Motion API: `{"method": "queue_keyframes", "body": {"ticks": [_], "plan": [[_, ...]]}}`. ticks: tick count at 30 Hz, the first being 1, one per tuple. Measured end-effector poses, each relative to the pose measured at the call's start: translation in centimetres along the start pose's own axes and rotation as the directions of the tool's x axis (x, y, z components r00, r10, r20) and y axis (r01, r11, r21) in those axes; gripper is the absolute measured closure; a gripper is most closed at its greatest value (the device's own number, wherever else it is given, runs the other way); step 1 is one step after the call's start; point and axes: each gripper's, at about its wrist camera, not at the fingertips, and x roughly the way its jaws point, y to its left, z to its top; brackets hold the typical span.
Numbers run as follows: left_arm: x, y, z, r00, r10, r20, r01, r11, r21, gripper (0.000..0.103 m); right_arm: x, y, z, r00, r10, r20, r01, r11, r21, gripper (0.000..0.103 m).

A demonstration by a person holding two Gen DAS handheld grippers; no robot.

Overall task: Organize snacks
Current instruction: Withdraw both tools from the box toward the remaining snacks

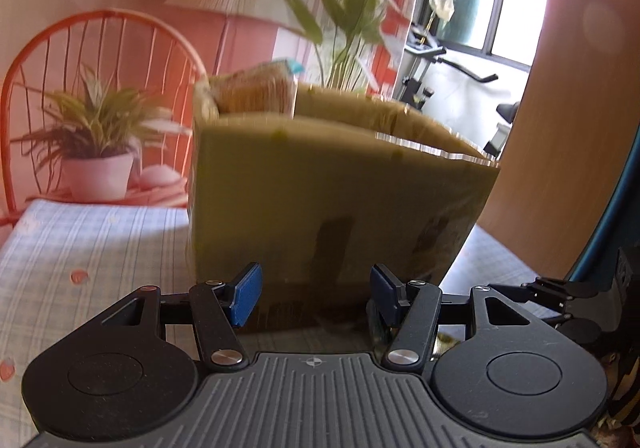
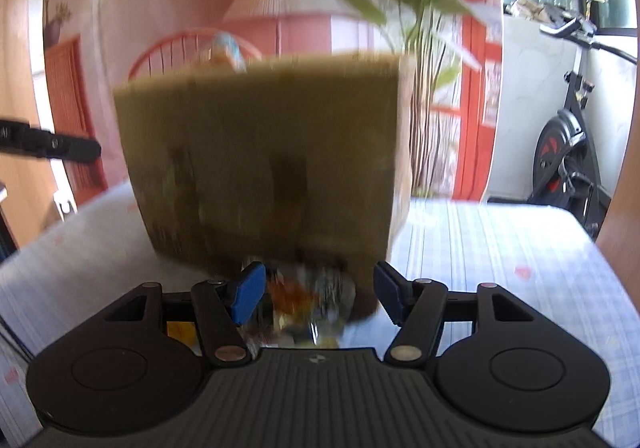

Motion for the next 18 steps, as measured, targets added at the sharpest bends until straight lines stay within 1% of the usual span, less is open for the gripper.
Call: {"method": "queue_keyframes", "body": {"ticks": [5, 8, 11, 14, 18], "plan": [[1.0, 0.3, -1.7, 0.999, 0.014, -0.037, -0.014, 1.0, -0.023, 0.041, 2.2, 0.1, -3.2, 0.996, -0.012, -0.089, 0.008, 0.999, -0.041, 0.04], [1.4, 0.3, -2.5, 0.998, 0.025, -0.062, -0.027, 0.999, -0.035, 0.041, 3.4, 0.1, -4.5, 0.991, -0.016, -0.13, 0.008, 0.998, -0.06, 0.038], [1.7, 0.3, -3.1, 0.997, 0.028, -0.076, -0.031, 0.999, -0.036, 0.041, 4.1, 0.0, -4.8, 0.99, -0.003, -0.143, -0.006, 0.998, -0.064, 0.031], [1.9, 0.5, -3.6, 0.995, 0.04, -0.093, -0.045, 0.998, -0.047, 0.041, 4.5, -0.1, -5.0, 0.989, 0.011, -0.149, -0.021, 0.997, -0.068, 0.029], [2.3, 0.7, -4.3, 0.993, 0.049, -0.112, -0.056, 0.996, -0.064, 0.041, 4.6, 0.3, -5.1, 0.987, 0.027, -0.158, -0.041, 0.996, -0.08, 0.029]]}}
